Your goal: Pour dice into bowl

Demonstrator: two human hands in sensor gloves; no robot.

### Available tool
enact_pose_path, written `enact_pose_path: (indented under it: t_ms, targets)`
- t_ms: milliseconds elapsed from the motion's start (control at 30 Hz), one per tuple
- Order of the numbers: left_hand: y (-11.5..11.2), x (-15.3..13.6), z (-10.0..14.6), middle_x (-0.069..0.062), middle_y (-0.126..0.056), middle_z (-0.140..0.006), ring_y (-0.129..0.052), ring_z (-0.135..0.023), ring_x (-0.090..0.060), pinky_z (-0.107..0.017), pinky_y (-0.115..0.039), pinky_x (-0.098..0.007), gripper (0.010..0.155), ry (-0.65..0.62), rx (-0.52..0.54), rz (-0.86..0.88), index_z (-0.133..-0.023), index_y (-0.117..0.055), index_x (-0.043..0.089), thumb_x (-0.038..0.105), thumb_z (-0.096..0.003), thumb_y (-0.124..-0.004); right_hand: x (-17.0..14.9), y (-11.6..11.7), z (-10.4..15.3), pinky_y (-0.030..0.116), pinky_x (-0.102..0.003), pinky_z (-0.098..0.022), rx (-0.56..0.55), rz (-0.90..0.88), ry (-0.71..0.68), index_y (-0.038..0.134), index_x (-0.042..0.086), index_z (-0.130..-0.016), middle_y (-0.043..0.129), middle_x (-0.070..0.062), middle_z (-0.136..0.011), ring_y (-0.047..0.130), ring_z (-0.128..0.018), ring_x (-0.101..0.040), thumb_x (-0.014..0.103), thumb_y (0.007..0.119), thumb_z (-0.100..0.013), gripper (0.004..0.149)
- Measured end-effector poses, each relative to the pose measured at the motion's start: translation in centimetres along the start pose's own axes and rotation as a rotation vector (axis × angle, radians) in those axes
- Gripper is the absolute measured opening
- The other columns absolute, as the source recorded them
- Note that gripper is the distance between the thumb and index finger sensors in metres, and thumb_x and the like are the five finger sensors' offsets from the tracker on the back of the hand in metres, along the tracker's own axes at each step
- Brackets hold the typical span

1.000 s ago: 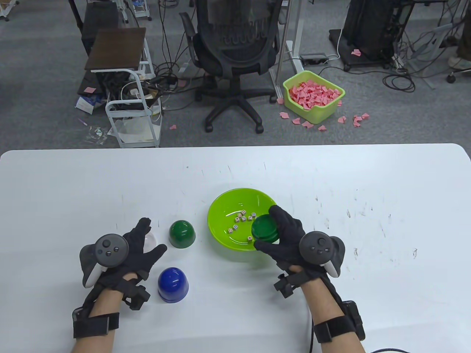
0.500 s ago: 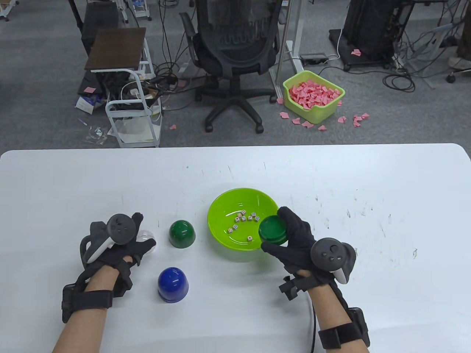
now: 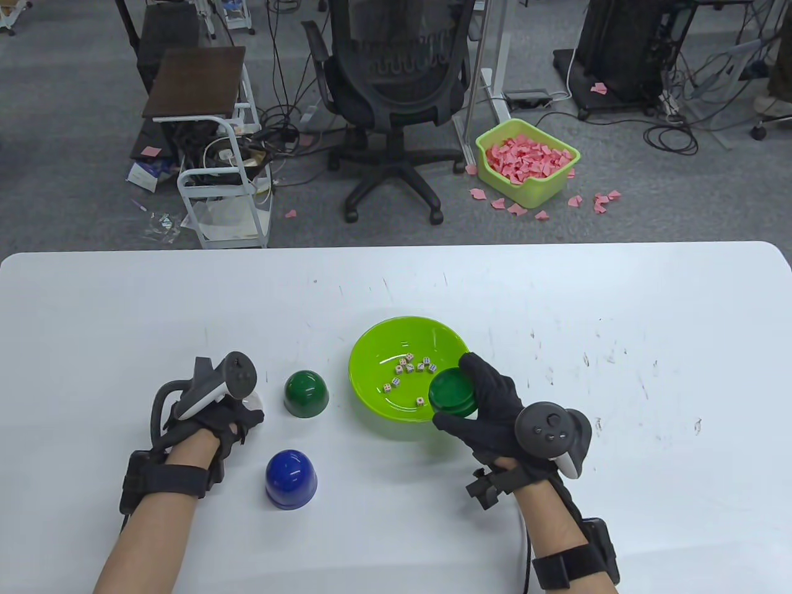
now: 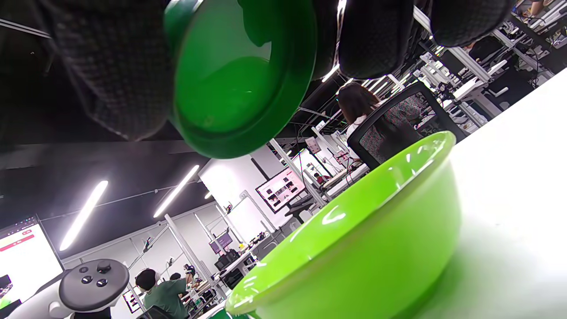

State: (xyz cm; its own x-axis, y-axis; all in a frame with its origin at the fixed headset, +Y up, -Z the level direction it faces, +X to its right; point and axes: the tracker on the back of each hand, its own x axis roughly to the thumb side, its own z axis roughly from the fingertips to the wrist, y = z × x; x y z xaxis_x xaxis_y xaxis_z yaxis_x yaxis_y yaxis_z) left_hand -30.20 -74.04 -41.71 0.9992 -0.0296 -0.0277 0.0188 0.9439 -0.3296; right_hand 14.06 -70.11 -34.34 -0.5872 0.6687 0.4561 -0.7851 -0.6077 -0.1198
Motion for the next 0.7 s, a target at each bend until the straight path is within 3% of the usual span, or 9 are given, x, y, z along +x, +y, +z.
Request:
enact_pose_path:
  t_ms: [233, 467, 700]
  targets:
    - [1.0, -0.3, 0.8, -0.013, -0.073, -0.105, -0.077, -0.092, -0.038, -0.072, -0.064, -0.06, 0.083, -0.039, 0.05, 0.0, -0.108, -0.05, 0.025, 0.059, -0.0406, -0.084, 0.2, 0.2, 0.0, 0.055, -0.08, -0.062, -0.001, 0.001, -0.004, 0.046, 0.002, -0.112, 0.06, -0.026, -0.115, 0.069, -0.086, -0.058, 0.047, 0.095, -0.044, 0.095]
    - [4.6, -0.1, 3.4, -0.014, -0.076, -0.103, -0.079, -0.09, -0.038, -0.072, -0.065, -0.06, 0.083, -0.133, 0.174, 0.047, -0.107, -0.053, 0.023, 0.061, -0.0403, -0.084, 0.8, 0.9, 0.0, 0.056, -0.079, -0.062, 0.005, -0.019, -0.016, 0.045, 0.002, -0.112, 0.061, -0.026, -0.114, 0.071, -0.085, -0.057, 0.044, 0.097, -0.043, 0.096]
    - [8.1, 2.1, 6.4, -0.013, -0.078, -0.102, -0.081, -0.089, -0.037, -0.071, -0.066, -0.06, 0.082, -0.267, 0.271, 0.116, -0.106, -0.056, 0.023, 0.061, -0.0398, -0.084, 1.3, 2.0, 0.2, 0.059, -0.078, -0.061, 0.024, -0.033, -0.017, 0.045, 0.0, -0.111, 0.062, -0.028, -0.113, 0.074, -0.083, -0.055, 0.041, 0.1, -0.039, 0.099]
